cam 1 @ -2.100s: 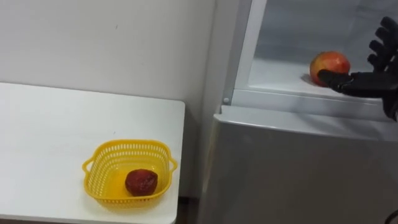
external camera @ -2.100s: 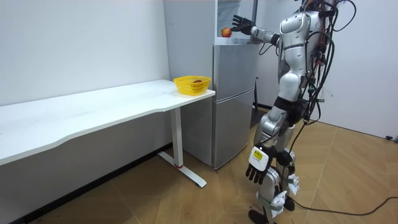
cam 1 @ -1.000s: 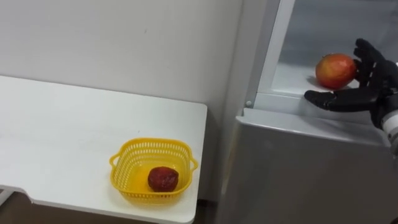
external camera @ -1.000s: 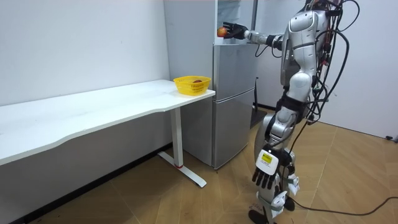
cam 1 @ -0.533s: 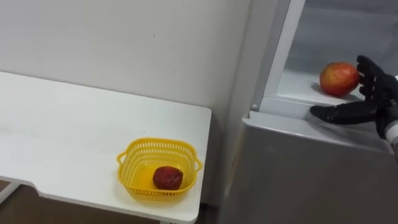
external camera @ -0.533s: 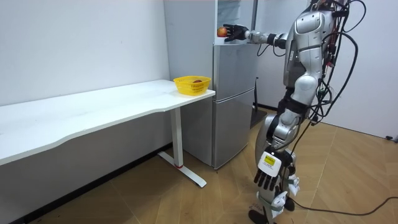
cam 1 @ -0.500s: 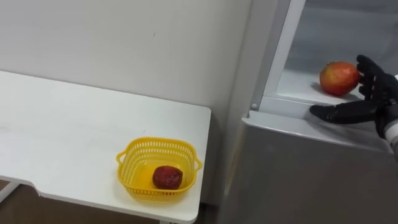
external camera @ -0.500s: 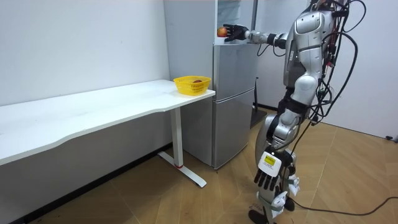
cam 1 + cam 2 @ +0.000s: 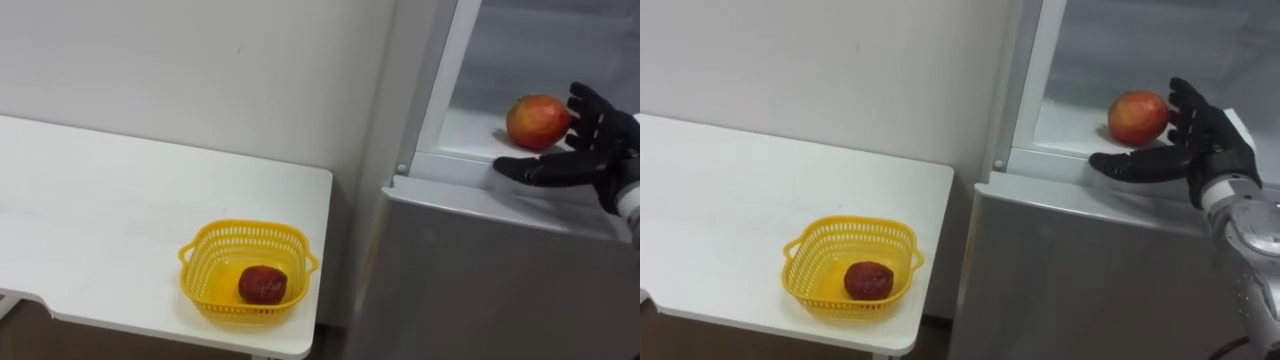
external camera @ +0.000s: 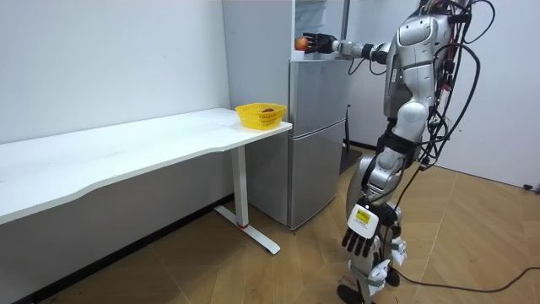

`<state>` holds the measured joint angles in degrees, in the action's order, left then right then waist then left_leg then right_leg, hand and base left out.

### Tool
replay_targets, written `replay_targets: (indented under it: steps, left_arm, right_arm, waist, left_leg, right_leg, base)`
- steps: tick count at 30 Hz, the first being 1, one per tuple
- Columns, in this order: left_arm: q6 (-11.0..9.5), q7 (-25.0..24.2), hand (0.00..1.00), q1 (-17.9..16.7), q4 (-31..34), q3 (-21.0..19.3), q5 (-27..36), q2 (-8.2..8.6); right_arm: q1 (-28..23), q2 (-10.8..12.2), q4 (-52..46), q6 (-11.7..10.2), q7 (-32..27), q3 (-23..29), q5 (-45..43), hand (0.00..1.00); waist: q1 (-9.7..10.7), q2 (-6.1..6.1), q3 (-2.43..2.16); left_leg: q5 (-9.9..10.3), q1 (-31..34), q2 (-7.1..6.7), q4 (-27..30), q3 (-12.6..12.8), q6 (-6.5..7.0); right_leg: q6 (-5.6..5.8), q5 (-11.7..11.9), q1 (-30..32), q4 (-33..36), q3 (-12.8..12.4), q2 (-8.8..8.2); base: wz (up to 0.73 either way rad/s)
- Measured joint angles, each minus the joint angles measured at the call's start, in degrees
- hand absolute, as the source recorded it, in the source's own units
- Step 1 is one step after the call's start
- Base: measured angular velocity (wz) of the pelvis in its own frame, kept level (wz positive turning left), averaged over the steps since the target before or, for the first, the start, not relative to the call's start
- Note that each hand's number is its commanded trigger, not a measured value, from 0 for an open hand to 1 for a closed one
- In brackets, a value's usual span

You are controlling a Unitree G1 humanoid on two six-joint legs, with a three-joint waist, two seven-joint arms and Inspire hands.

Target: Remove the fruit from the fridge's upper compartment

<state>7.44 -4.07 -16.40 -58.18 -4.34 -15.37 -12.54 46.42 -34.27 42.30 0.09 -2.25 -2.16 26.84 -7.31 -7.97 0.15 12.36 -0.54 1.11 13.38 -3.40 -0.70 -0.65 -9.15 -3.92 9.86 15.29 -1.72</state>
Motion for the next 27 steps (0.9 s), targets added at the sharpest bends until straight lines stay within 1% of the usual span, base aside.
replay_targets:
  steps: [3, 9, 14, 18, 22, 27]
  left_arm:
    - [0.8, 0.0, 0.0, -0.1, 0.0, 0.0, 0.0, 0.01]
    - [1.4, 0.0, 0.0, 0.1, -1.0, 0.0, -0.1, 0.02]
    - [2.2, 0.1, 0.0, 0.2, -1.4, 0.0, -0.2, 0.02]
    - [2.5, 0.2, 0.0, 0.2, -1.4, 0.0, -0.1, 0.01]
    - [2.6, 0.6, 0.0, 0.1, -1.4, 0.0, 0.0, 0.02]
    - [2.6, 1.2, 0.0, 0.1, -1.4, 0.0, 0.0, 0.01]
  right_arm:
    - [0.8, 0.0, 1.6, 0.0, 0.5, 0.0, 0.4, 0.0]
    - [0.9, 0.0, 2.6, 0.0, 0.4, 0.0, 1.5, 0.0]
    - [0.9, -0.3, 3.0, 0.0, 0.3, -0.1, 5.2, 0.0]
    - [0.9, -0.5, 3.4, 0.0, 0.0, -0.1, 7.1, 0.0]
    - [0.9, -0.6, 3.4, 0.1, -0.4, -0.5, 9.1, 0.0]
    - [0.9, -0.6, 3.4, 0.1, -1.0, -0.5, 9.1, 0.0]
  waist:
    - [-0.2, 0.0, 0.0]
    - [-0.4, -0.13, -0.1]
    - [-0.7, -0.1, -0.08]
    - [-0.9, -0.17, -0.08]
    - [-1.0, -0.28, 0.07]
    - [-1.0, -0.25, 0.15]
  left_leg:
    - [0.0, 0.0, 0.02, 0.1, 0.0, -0.01]
    - [0.0, -0.1, 0.02, 0.1, -0.1, -0.05]
    - [-0.1, -0.1, 0.03, 0.1, -0.1, -0.07]
    - [-0.1, -0.2, 0.04, 0.1, -0.1, -0.09]
    - [-0.1, -0.2, 0.06, 0.1, -0.1, -0.09]
    - [-0.1, -0.1, 0.05, 0.1, -0.1, -0.09]
  right_leg:
    - [-0.02, 0.0, -0.1, 0.1, 0.0, 0.01]
    - [-0.03, 0.0, -0.2, 0.1, 0.3, 0.0]
    - [-0.04, 0.0, -0.3, 0.1, 0.2, 0.01]
    - [-0.04, 0.0, -0.3, 0.1, 0.2, 0.02]
    - [-0.04, 0.0, -0.3, 0.1, 0.2, 0.02]
    - [-0.04, 0.0, -0.2, 0.1, 0.2, 0.03]
  base:
    - [0.0]
    - [0.0]
    - [0.0]
    - [0.0]
    - [0.0]
    - [0.0]
